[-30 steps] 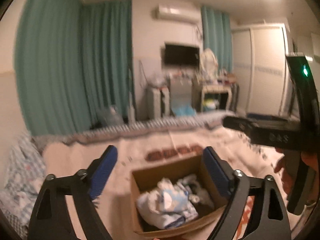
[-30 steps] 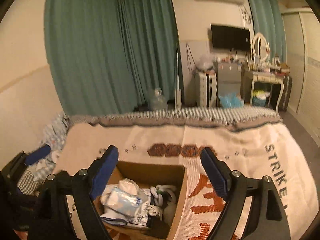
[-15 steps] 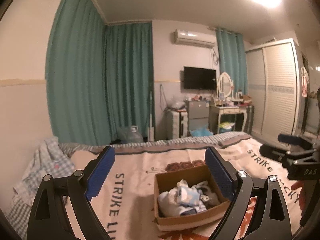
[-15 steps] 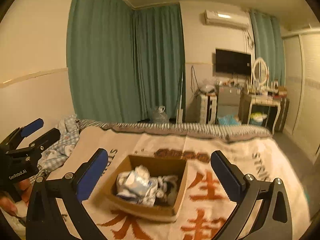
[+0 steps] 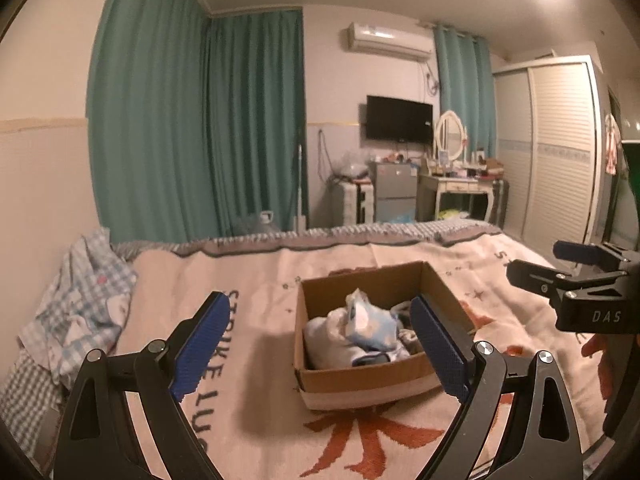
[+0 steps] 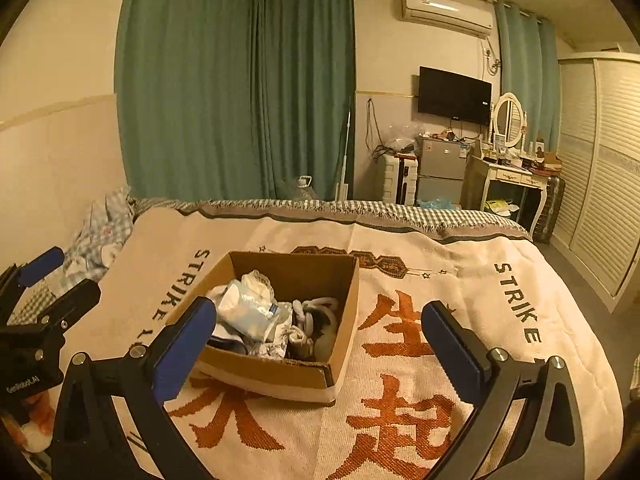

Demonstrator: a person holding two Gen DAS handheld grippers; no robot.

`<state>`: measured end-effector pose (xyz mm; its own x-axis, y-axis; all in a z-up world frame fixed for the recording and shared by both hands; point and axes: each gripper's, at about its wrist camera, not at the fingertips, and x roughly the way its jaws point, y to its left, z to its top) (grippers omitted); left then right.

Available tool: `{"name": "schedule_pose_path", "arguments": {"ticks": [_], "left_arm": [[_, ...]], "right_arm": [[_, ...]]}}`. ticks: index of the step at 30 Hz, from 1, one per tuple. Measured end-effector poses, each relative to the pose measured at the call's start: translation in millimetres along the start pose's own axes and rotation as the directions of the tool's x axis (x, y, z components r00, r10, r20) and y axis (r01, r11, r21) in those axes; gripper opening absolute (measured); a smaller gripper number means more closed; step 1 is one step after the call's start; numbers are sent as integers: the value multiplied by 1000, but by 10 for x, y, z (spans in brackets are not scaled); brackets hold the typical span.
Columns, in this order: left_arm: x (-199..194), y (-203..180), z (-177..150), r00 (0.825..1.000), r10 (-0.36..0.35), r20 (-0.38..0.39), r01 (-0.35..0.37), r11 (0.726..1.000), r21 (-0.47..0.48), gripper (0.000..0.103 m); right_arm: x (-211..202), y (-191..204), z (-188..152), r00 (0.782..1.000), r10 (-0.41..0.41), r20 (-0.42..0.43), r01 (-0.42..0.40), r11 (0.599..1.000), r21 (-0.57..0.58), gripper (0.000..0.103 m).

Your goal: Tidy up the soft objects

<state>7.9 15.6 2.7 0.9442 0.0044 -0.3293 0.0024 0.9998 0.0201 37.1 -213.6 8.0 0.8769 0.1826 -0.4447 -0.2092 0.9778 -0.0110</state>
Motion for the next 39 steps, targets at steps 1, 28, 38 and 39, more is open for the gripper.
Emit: {"name": "schedule_pose_path", "arguments": {"ticks": [1,28,38,39], "left_arm": [[-2,-5,-9,1000,0,-4,0,1000,-4,93],[21,55,6,1000,-7,-30,6,999,-42,93],[30,36,-6,999,-9,-38,7,999,-36,93],[34,33,-8,999,-11,-38,9,999,-34,93]], "right_arm": [[11,6,2,1000,-2,-2,2,1000,1,103],[99,55,-43,999,0,-38,0,1000,-8,103],[105,67,-50,999,4,-41,-4,1000,-11,103],[104,67,-50,999,4,-40,-5,1000,-10,103]]}}
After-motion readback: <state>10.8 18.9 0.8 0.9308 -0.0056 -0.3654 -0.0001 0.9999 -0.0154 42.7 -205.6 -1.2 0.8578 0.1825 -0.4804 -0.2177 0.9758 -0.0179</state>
